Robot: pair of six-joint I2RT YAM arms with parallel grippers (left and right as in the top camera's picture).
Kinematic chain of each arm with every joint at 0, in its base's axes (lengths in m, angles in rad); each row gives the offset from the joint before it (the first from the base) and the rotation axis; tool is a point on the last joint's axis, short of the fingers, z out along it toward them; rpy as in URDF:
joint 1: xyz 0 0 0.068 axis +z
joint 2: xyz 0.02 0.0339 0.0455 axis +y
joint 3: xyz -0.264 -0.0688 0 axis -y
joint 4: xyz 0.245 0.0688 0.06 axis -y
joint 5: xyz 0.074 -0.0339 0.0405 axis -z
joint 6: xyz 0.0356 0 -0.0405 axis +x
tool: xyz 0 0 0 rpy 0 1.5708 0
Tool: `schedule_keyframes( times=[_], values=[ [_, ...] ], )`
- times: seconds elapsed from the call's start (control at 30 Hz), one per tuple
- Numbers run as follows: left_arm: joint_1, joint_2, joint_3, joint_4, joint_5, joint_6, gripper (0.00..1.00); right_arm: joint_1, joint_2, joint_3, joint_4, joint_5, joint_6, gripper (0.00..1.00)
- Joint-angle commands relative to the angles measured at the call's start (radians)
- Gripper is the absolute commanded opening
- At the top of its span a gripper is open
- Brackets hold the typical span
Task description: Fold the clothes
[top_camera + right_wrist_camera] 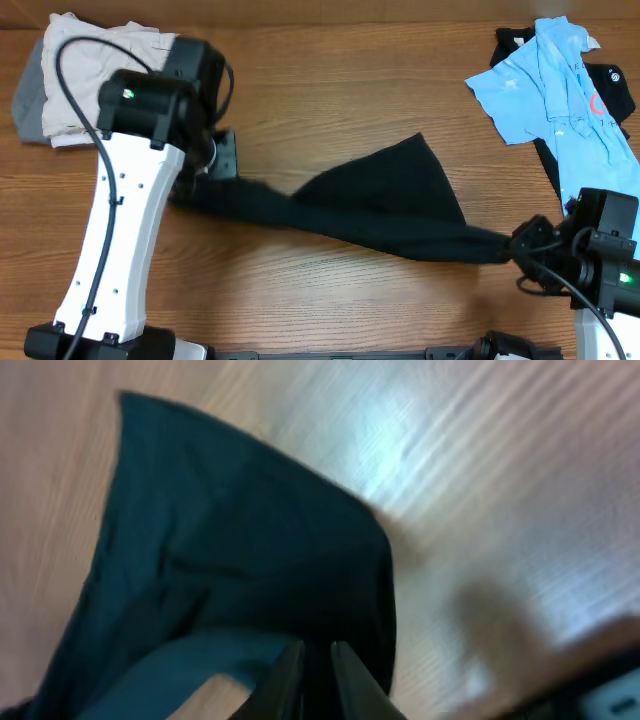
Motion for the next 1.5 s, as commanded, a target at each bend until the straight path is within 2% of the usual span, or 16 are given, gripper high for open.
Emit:
schedule_keyframes(
  times=[0.0, 0.03, 0.1, 0.13, 0.17, 0.27, 0.63, 0.7, 0.83, 0.93, 1.03, 1.23, 1.37, 1.47],
  values=[
    [-0.001, -0.030, -0.078, 0.002, 0.012, 0.003, 0.13, 0.008, -0.009, 0.017, -0.037, -0.025, -0.006, 0.25],
    [-0.001, -0.030, -0.101, 0.002, 0.012, 0.004, 0.16, 0.011, -0.010, 0.017, -0.052, -0.025, -0.015, 0.46],
    [-0.001, -0.030, -0.151, 0.002, 0.011, 0.004, 0.26, 0.012, -0.010, 0.017, -0.075, -0.025, -0.048, 0.78],
    [-0.001, -0.030, -0.171, 0.002, 0.011, 0.005, 0.43, 0.012, -0.010, 0.017, -0.079, -0.026, -0.047, 0.98],
    [-0.001, -0.030, -0.192, 0.003, 0.010, 0.005, 0.79, 0.012, -0.010, 0.017, -0.077, -0.030, -0.048, 1.00],
    [0.000, -0.030, -0.228, 0.038, 0.007, 0.024, 0.89, 0.012, -0.009, 0.017, -0.061, -0.033, -0.047, 1.00],
    [0.000, -0.028, -0.232, 0.145, 0.042, 0.030, 0.90, 0.012, 0.070, 0.017, 0.075, -0.037, -0.071, 1.00],
    [0.000, -0.028, -0.237, 0.157, 0.086, 0.074, 0.89, 0.012, 0.112, 0.017, 0.104, -0.057, -0.089, 1.00],
    [0.000, -0.027, -0.272, 0.214, 0.192, 0.121, 0.82, 0.012, 0.215, 0.017, 0.198, -0.170, -0.167, 0.99],
    [-0.001, -0.028, -0.303, 0.252, 0.198, 0.119, 0.81, 0.012, 0.291, 0.017, 0.305, -0.298, -0.213, 0.98],
    [-0.001, -0.027, -0.331, 0.277, 0.198, 0.116, 0.92, 0.026, 0.377, 0.017, 0.436, -0.388, -0.212, 0.95],
    [-0.001, -0.027, -0.384, 0.314, 0.196, 0.116, 0.99, 0.172, 0.559, 0.018, 0.673, -0.406, -0.185, 0.92],
    [-0.001, -0.027, -0.406, 0.318, 0.198, 0.116, 0.98, 0.301, 0.681, 0.019, 0.846, -0.301, -0.092, 0.89],
    [-0.001, -0.027, -0.410, 0.318, 0.196, 0.116, 0.98, 0.369, 0.750, 0.027, 0.935, -0.208, -0.080, 0.88]
  ],
)
